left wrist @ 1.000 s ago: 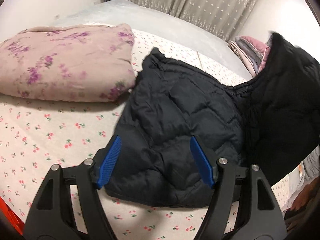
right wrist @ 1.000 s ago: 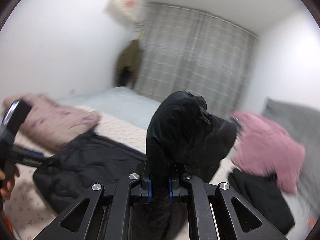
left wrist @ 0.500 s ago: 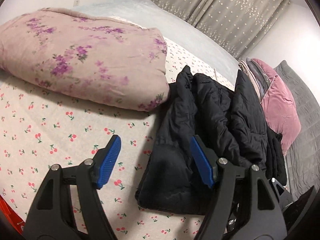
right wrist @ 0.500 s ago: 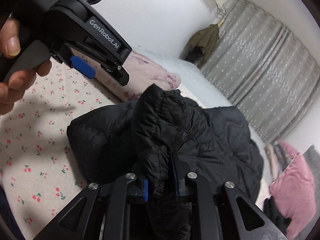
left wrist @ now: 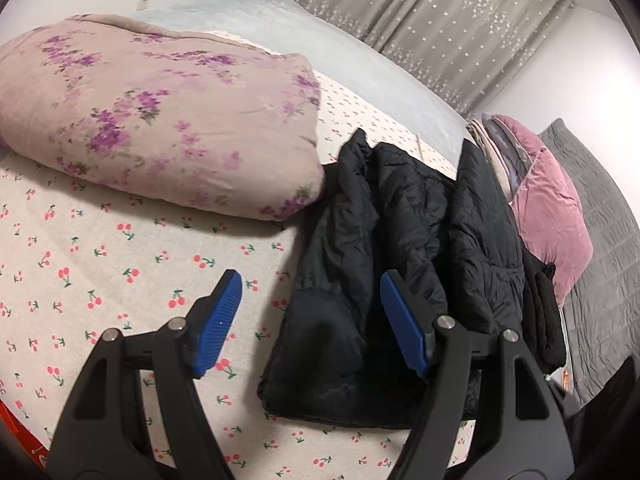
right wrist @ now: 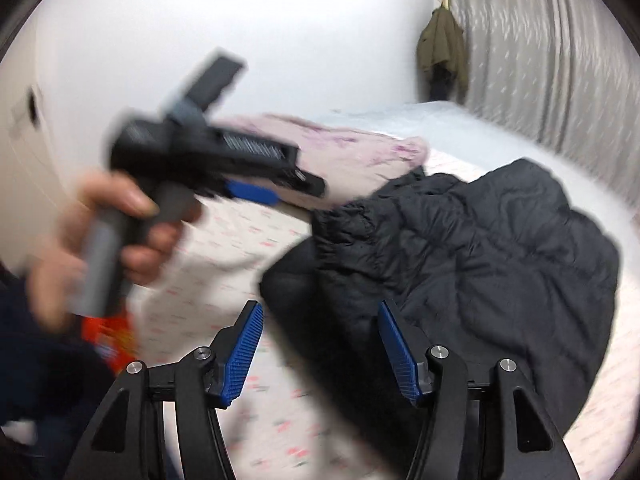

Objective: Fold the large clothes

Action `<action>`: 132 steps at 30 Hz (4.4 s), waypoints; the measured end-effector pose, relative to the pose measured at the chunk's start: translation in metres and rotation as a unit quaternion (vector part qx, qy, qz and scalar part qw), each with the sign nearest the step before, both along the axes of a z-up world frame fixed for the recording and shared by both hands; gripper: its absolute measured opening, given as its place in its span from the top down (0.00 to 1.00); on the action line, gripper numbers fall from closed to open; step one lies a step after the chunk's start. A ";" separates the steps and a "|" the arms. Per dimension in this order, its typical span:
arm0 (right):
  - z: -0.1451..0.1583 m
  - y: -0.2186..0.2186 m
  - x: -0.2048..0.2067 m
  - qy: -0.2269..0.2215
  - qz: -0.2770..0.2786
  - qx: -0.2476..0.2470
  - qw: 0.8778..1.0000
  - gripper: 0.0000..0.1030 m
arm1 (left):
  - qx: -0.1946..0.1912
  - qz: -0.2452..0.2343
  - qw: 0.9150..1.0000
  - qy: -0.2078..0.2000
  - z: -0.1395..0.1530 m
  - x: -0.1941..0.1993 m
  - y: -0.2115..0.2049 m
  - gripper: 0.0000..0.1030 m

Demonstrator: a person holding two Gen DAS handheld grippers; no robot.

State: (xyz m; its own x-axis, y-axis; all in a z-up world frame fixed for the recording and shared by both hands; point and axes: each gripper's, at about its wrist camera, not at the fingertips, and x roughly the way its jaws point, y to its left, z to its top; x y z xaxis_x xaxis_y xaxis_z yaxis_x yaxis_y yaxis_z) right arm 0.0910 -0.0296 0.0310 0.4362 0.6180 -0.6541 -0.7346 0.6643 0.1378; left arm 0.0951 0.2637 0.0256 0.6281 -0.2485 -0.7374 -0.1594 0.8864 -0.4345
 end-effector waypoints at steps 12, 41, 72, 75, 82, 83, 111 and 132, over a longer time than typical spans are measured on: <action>0.009 -0.101 0.068 0.078 -0.207 0.098 0.970 0.40 | -0.009 -0.046 0.997 -0.053 0.021 0.005 -0.040 0.30; -0.026 -0.117 0.091 0.080 -0.262 0.084 0.958 0.40 | 0.117 -0.037 0.992 -0.036 0.009 0.017 -0.076 0.90; -0.084 -0.043 0.109 0.106 -0.195 -0.065 0.973 0.40 | 0.127 -0.037 0.991 0.009 -0.021 0.030 -0.059 0.34; -0.081 -0.048 0.112 0.112 -0.193 -0.054 0.973 0.40 | 0.120 -0.035 0.992 0.036 -0.038 0.038 -0.059 0.34; -0.023 -0.090 0.128 0.110 -0.213 0.098 0.966 0.40 | 0.075 -0.028 0.996 0.049 -0.043 0.044 -0.044 0.34; -0.017 -0.088 0.135 0.109 -0.209 0.105 0.966 0.40 | 0.076 -0.031 0.995 0.048 -0.044 0.045 -0.044 0.34; -0.040 -0.044 0.176 0.134 -0.209 0.015 0.969 0.25 | 0.034 -0.062 0.996 0.059 -0.060 0.044 -0.018 0.30; -0.140 -0.182 0.133 0.366 -0.281 0.217 0.860 0.17 | -0.109 -0.062 0.989 0.080 -0.087 0.024 0.000 0.22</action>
